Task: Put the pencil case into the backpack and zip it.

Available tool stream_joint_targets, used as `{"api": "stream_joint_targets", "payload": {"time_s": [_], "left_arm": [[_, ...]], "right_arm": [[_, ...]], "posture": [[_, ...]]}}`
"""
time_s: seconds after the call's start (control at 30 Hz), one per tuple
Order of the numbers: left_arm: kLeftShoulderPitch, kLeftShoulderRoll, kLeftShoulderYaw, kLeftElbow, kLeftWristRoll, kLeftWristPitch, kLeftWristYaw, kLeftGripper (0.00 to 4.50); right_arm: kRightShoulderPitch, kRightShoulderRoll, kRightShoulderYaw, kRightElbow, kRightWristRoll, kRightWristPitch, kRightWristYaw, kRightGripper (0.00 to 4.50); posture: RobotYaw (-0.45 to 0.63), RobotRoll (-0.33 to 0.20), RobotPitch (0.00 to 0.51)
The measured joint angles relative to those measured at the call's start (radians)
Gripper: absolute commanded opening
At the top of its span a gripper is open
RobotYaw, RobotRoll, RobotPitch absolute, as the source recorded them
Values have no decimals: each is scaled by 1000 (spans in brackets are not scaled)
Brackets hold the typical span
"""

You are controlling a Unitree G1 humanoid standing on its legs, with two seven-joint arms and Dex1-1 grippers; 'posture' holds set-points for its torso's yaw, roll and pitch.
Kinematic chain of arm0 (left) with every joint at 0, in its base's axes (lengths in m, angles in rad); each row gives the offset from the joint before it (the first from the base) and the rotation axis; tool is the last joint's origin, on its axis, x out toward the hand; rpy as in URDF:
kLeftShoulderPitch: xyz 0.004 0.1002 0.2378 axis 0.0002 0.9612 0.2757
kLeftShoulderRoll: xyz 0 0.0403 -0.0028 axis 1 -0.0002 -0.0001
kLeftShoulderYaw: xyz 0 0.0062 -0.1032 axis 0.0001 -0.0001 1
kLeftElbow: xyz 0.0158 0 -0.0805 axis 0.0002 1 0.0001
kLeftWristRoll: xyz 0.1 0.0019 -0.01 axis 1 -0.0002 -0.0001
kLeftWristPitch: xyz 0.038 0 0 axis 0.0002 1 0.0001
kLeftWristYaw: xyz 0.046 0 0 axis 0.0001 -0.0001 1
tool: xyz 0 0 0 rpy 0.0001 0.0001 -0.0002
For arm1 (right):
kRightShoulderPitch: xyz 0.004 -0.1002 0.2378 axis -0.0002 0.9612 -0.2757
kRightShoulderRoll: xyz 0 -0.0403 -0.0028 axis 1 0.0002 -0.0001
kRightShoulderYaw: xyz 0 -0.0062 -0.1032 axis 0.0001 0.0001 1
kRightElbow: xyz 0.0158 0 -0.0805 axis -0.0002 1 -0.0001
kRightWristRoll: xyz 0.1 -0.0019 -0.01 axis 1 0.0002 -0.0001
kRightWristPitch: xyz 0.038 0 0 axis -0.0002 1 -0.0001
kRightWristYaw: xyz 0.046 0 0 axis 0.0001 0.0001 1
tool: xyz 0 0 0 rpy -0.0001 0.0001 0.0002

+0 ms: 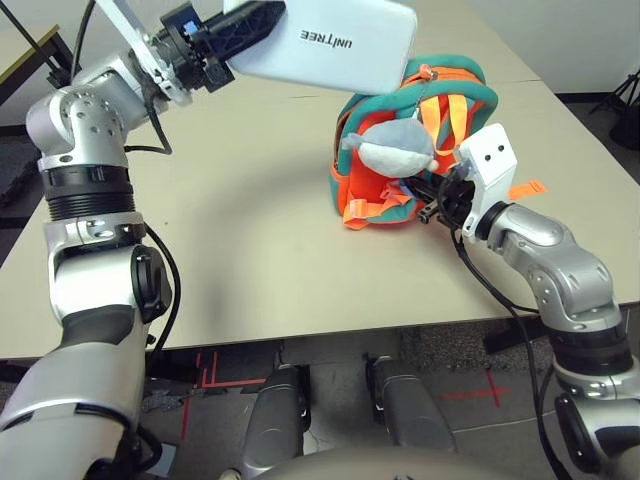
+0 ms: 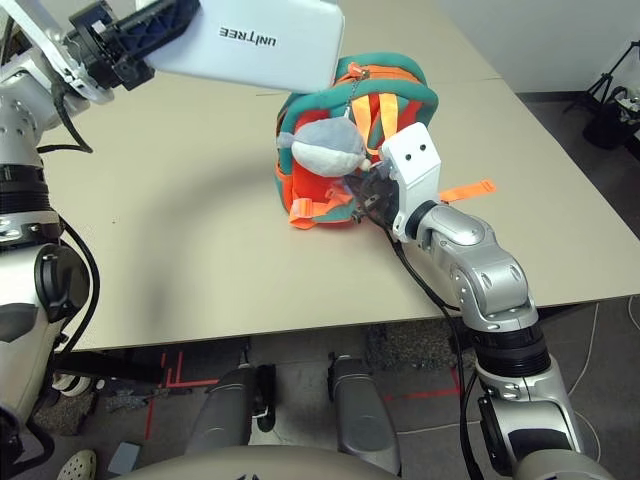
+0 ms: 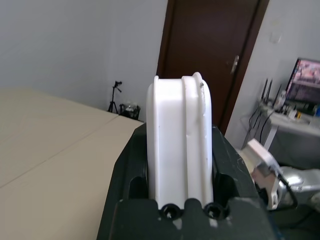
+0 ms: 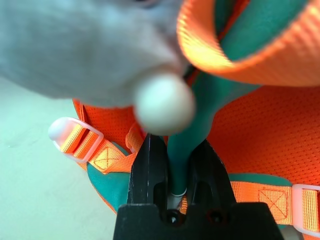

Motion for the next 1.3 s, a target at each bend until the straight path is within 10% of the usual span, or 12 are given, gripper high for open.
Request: {"api": "stream_joint_targets", "payload": {"time_s": [0.5, 1.2, 1.3], "left_arm": [[-110, -17, -206, 218, 236, -257, -175, 1309], [-227, -300, -248, 727, 484, -643, -92, 1309], [-233, -306, -219, 751, 488, -649, -82, 2348]], "right_arm": [[-12, 9, 4, 8, -23, -6, 2, 204], [-32, 37, 36, 27, -79, -39, 5, 203], [-35, 38, 38, 32, -86, -43, 8, 203]], "posture": [[-215, 0, 130], [-238, 0, 117], [-240, 0, 119]]}}
